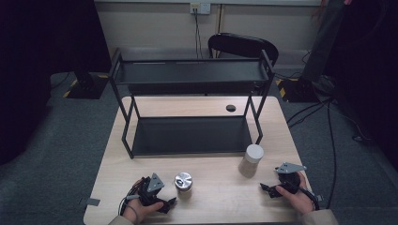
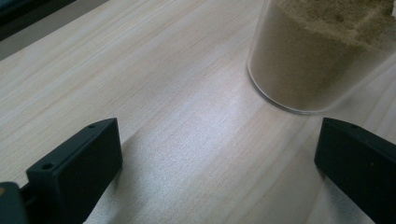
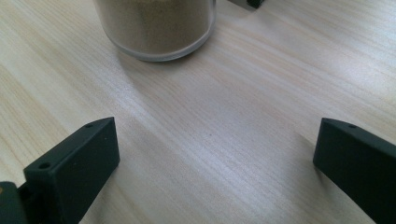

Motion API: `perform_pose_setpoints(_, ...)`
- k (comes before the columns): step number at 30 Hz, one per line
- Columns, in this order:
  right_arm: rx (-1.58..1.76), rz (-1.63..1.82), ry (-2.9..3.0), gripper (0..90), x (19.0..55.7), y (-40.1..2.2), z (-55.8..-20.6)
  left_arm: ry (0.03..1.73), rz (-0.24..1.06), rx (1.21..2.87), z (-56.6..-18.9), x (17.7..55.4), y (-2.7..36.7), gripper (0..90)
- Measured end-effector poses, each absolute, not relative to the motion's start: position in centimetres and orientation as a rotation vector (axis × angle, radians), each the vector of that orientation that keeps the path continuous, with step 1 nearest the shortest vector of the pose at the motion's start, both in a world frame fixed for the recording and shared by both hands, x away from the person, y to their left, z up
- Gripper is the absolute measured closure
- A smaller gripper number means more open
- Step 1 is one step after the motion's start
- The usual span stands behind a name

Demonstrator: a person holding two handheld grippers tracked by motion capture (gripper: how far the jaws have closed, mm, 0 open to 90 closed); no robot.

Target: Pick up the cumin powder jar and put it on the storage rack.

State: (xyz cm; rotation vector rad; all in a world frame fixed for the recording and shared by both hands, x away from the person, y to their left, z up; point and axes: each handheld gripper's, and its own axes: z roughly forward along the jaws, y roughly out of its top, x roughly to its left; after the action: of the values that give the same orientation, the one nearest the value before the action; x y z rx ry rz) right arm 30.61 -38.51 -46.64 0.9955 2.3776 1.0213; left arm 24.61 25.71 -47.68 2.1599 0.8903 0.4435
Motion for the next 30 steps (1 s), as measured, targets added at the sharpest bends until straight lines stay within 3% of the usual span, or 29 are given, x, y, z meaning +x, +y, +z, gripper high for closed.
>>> perform_pose_setpoints(30,0.995,1.022,2.377,0.0,30.6,-38.5,-46.6,0.915,0.407,2.136,-46.6,24.3,26.0,0.8)
